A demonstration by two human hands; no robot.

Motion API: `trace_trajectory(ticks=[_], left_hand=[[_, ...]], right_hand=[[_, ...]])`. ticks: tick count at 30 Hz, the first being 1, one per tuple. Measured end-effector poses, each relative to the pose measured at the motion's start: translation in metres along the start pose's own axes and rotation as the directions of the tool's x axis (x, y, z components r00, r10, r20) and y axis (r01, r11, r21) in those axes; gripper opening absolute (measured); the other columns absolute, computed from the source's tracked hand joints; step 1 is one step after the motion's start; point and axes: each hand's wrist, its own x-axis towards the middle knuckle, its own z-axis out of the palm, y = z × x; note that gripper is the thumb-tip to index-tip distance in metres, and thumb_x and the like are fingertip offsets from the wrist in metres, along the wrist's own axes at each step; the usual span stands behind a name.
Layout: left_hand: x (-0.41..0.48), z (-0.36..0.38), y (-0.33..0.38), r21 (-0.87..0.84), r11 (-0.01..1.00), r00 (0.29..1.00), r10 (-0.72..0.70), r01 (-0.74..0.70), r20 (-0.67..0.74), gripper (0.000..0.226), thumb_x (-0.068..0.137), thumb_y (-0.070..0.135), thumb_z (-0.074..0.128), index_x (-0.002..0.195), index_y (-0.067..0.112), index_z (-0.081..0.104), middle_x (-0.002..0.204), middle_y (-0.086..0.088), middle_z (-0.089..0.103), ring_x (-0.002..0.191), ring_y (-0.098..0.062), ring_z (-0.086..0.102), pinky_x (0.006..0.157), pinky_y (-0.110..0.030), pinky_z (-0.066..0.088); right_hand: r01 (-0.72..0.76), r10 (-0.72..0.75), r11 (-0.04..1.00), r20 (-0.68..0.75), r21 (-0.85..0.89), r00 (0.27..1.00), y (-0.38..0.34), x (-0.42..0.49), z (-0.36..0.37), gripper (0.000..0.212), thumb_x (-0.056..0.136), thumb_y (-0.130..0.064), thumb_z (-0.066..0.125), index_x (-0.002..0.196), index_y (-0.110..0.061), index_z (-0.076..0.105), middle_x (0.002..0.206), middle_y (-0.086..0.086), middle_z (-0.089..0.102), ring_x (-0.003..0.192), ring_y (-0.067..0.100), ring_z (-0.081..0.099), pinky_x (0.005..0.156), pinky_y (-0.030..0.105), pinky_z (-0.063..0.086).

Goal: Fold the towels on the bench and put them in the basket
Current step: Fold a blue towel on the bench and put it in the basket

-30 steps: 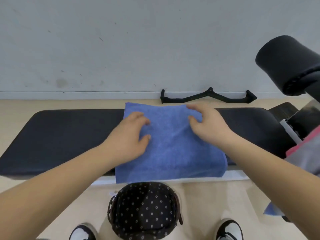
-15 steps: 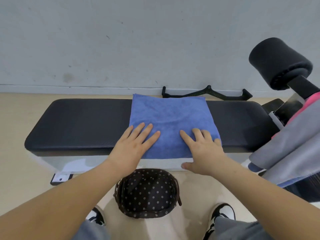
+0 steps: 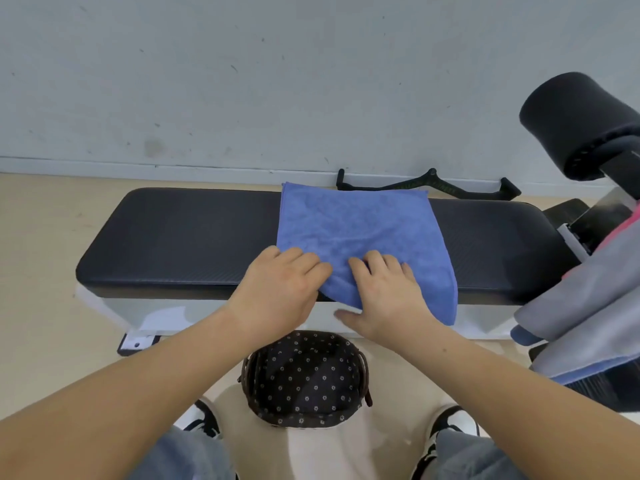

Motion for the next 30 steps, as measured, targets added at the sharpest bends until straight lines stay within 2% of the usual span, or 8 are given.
trace_trajectory(ticks=[4, 7, 11, 15, 18, 20, 27, 30], left_hand=[[0.007, -0.028, 0.002, 0.029, 0.985, 0.964, -0.172, 0.17, 0.201, 0.028, 0.092, 0.018, 0.036, 0.099, 0.021, 0.063, 0.082, 0.006, 0.062, 0.078, -0.018, 0.057, 0.047, -0.028, 0.028], [0.003, -0.033, 0.0, -0.041, 0.95, 0.872, -0.266, 0.309, 0.412, 0.019, 0.095, 0.013, 0.038, 0.102, 0.022, 0.053, 0.105, 0.006, 0.059, 0.098, -0.017, 0.056, 0.056, -0.034, 0.042], [0.002, -0.038, 0.009, -0.164, 0.899, 0.862, -0.318, 0.406, 0.395, 0.031, 0.093, 0.014, 0.046, 0.123, 0.02, 0.053, 0.125, 0.005, 0.055, 0.108, -0.023, 0.061, 0.078, -0.042, 0.056], [0.012, -0.033, 0.042, 0.159, 0.945, 0.851, -0.328, 0.287, 0.41, 0.084, 0.091, 0.058, 0.059, 0.157, 0.021, 0.022, 0.134, 0.001, 0.052, 0.119, -0.027, 0.054, 0.092, -0.043, 0.044], [0.024, -0.019, 0.035, 0.201, 0.946, 0.902, -0.308, 0.256, 0.302, 0.059, 0.078, 0.052, 0.076, 0.123, 0.015, 0.061, 0.099, -0.003, 0.063, 0.091, -0.029, 0.058, 0.086, -0.049, 0.045], [0.032, -0.02, 0.028, 0.134, 0.971, 0.925, -0.228, 0.195, 0.303, 0.028, 0.075, 0.035, 0.079, 0.091, 0.017, 0.064, 0.085, -0.002, 0.057, 0.081, -0.027, 0.052, 0.076, -0.044, 0.042], [0.041, -0.036, 0.029, 0.05, 0.965, 0.904, -0.258, 0.257, 0.342, 0.012, 0.09, 0.019, 0.051, 0.084, 0.024, 0.042, 0.081, 0.007, 0.036, 0.082, -0.015, 0.036, 0.056, -0.029, 0.022], [0.039, -0.042, 0.022, 0.002, 0.957, 0.893, -0.272, 0.291, 0.36, 0.013, 0.086, 0.014, 0.05, 0.085, 0.024, 0.043, 0.083, 0.007, 0.041, 0.081, -0.015, 0.038, 0.051, -0.027, 0.019]], right_hand=[[-0.019, 0.014, 0.995, 0.053, 0.1, 0.998, -0.004, 0.004, -0.012, 0.062, 0.091, -0.03, 0.059, 0.148, -0.015, 0.039, 0.127, 0.006, 0.054, 0.121, 0.033, 0.051, 0.109, 0.048, 0.039], [-0.035, 0.023, 0.988, 0.083, 0.149, 0.996, -0.001, 0.003, -0.019, 0.038, 0.092, -0.018, 0.05, 0.13, -0.016, 0.053, 0.119, 0.003, 0.059, 0.117, 0.026, 0.051, 0.099, 0.037, 0.041], [-0.045, 0.032, 0.969, 0.058, 0.243, 0.998, 0.003, 0.001, -0.014, 0.034, 0.088, -0.033, 0.031, 0.091, -0.012, 0.057, 0.088, 0.001, 0.057, 0.092, 0.024, 0.048, 0.083, 0.039, 0.042], [-0.008, -0.008, 0.962, 0.055, 0.272, 0.998, 0.004, 0.001, -0.013, 0.043, 0.088, -0.044, 0.017, 0.078, -0.016, 0.049, 0.08, -0.003, 0.047, 0.087, 0.022, 0.043, 0.081, 0.04, 0.04], [-0.027, 0.007, 0.949, 0.064, 0.315, 0.998, 0.005, 0.002, -0.015, 0.032, 0.1, -0.03, 0.033, 0.079, -0.015, 0.052, 0.08, -0.002, 0.049, 0.088, 0.021, 0.044, 0.081, 0.037, 0.039], [-0.024, 0.003, 0.941, 0.061, 0.337, 0.998, 0.006, 0.001, -0.016, 0.031, 0.101, -0.028, 0.035, 0.08, -0.015, 0.053, 0.079, -0.001, 0.049, 0.089, 0.022, 0.046, 0.085, 0.04, 0.042], [0.035, -0.062, 0.953, 0.078, 0.301, 0.995, 0.015, -0.006, -0.018, 0.044, 0.079, -0.051, 0.026, 0.084, -0.017, 0.053, 0.084, -0.004, 0.047, 0.093, 0.023, 0.046, 0.085, 0.039, 0.044], [0.04, -0.059, 0.966, 0.068, 0.255, 0.996, 0.017, -0.007, -0.014, 0.04, 0.086, -0.034, 0.049, 0.122, -0.02, 0.06, 0.122, -0.004, 0.06, 0.122, 0.024, 0.049, 0.095, 0.04, 0.049]])
